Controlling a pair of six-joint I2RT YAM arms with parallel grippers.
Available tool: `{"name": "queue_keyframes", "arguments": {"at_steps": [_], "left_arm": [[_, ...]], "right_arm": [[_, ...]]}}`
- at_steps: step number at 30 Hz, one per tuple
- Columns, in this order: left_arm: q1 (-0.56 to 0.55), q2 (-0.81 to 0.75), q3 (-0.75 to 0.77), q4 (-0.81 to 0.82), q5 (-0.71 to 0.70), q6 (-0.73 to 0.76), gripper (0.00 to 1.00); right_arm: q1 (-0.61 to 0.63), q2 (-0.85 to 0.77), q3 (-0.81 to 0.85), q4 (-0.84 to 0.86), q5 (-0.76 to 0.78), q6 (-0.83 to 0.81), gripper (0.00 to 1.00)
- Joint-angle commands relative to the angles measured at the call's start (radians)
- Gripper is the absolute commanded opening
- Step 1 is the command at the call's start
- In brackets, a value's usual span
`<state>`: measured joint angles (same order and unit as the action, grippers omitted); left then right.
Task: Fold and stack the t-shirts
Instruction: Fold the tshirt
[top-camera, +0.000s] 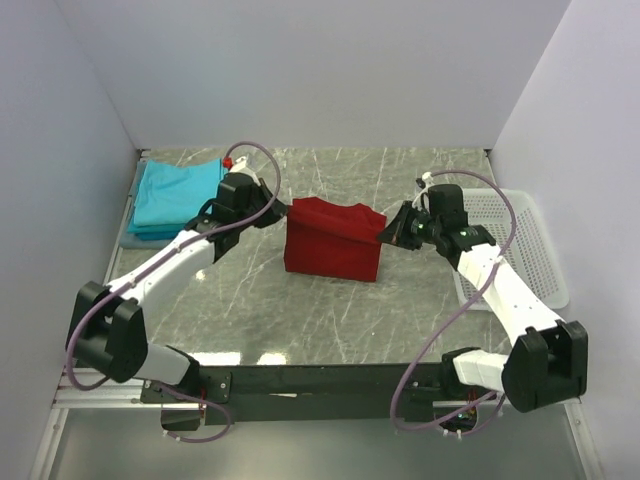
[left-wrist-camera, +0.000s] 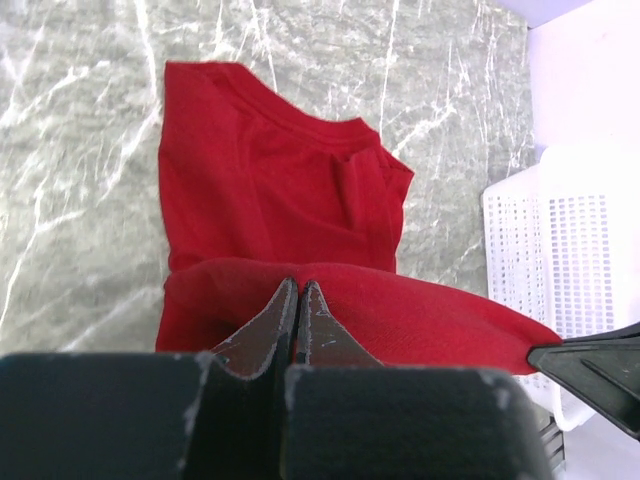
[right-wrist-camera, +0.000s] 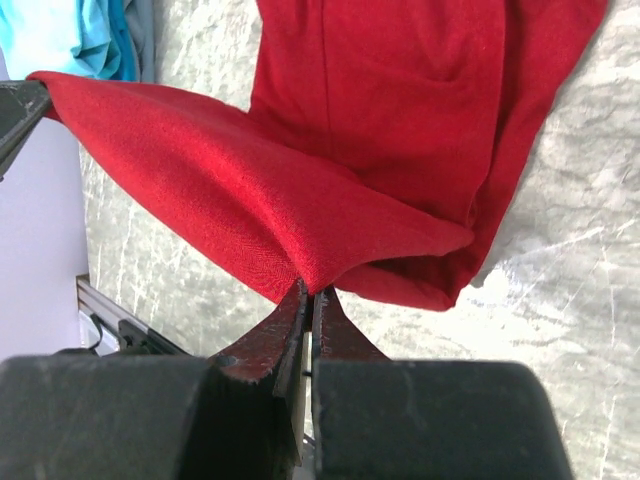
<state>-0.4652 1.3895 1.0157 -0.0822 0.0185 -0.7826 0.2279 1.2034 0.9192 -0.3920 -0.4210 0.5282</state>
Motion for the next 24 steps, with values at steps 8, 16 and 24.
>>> {"name": "queue_keyframes", "arguments": {"at_steps": [8, 16, 24], "left_arm": [[0.072, 0.170, 0.155, 0.075, 0.120, 0.042, 0.00], [0.111, 0.322, 0.257, 0.104, 0.168, 0.037, 0.00], [0.142, 0.494, 0.406, 0.085, 0.233, 0.048, 0.00]], "right_arm": [[-0.058, 0.128, 0.113, 0.042, -0.045, -0.025, 0.00], [-0.087, 0.264, 0.199, 0.074, -0.035, -0.022, 0.00], [-0.099, 0.467, 0.299, 0.094, 0.011, 0.019, 0.00]]}}
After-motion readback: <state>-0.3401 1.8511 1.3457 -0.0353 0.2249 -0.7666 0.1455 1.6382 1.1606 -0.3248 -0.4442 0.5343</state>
